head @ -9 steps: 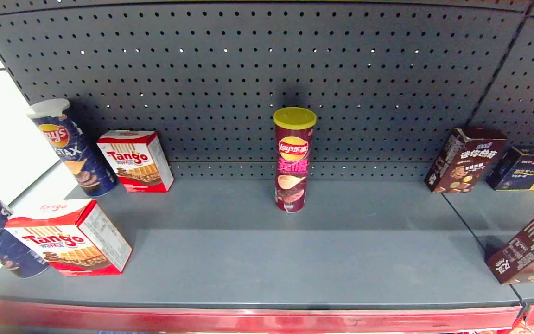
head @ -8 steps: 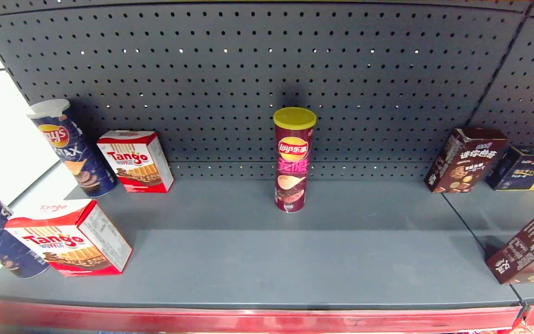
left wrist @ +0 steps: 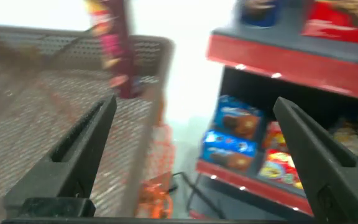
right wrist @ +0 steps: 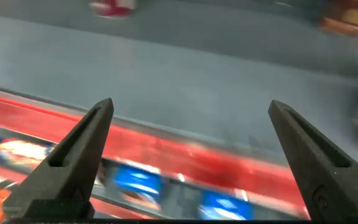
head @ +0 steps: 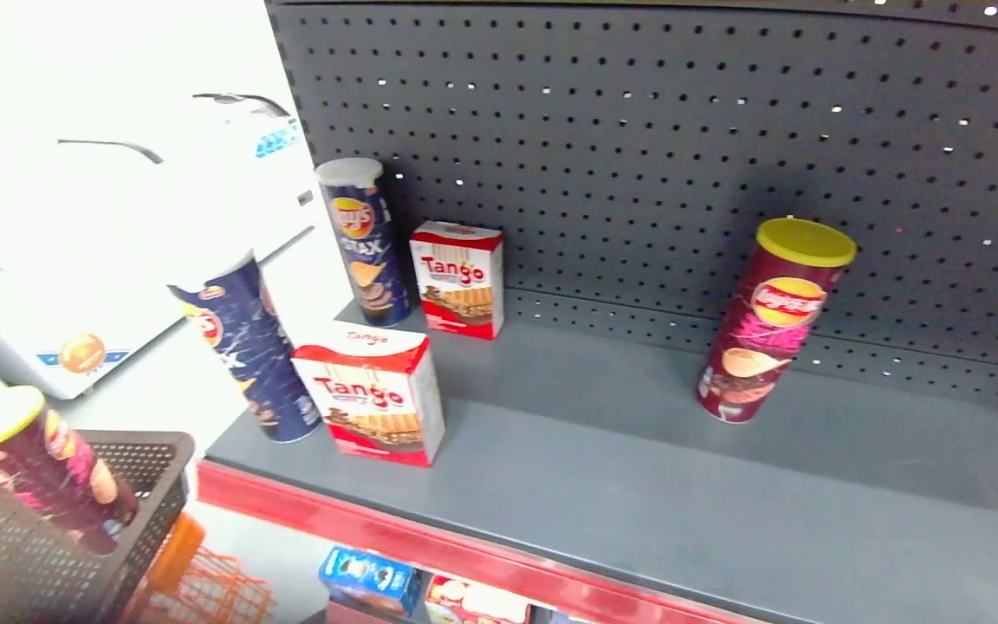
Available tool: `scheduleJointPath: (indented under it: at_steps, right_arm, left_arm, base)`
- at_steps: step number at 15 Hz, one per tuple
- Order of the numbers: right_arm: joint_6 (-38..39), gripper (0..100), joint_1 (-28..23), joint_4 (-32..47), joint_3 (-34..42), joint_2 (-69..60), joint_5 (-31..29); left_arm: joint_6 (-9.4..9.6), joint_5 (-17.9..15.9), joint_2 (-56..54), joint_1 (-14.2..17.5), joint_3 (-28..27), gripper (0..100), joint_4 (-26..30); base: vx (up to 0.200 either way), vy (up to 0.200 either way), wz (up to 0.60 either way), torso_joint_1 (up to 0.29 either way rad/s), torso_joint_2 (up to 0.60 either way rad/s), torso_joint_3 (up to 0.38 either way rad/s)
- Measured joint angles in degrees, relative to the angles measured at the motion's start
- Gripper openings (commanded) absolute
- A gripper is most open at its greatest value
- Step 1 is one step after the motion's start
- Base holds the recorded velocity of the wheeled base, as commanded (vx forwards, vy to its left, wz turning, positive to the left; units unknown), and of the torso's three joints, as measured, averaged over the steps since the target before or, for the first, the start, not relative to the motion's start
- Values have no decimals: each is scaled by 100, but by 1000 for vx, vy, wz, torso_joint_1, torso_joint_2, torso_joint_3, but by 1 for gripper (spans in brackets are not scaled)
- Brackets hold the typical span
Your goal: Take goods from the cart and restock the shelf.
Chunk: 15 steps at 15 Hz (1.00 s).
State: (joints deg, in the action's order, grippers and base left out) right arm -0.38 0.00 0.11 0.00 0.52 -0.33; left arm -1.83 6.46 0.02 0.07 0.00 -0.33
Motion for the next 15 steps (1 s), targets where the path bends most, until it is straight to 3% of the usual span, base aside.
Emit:
scheduleJointPath:
  at_steps: [3, 8, 12, 15]
  right_arm:
    - [0, 100, 0, -1, 0, 0, 0]
    - [-2, 100, 0, 2, 0, 0, 6]
    - [-5, 100, 0, -1, 0, 0, 6]
    - [-5, 100, -5, -9, 0, 0, 9]
  left_arm:
    - [0, 2, 0, -5, 0, 100, 0]
    - [5, -4, -2, -2, 0, 100, -7]
    - [44, -277, 0, -5, -13, 100, 4]
    - [68, -340, 91, -37, -355, 100, 101]
  base:
    - [0, 0, 600, 4, 2, 4]
    - [0, 0, 0, 0, 0, 0]
    - [0, 0, 0, 0, 0, 0]
    - [0, 0, 0, 0, 0, 0]
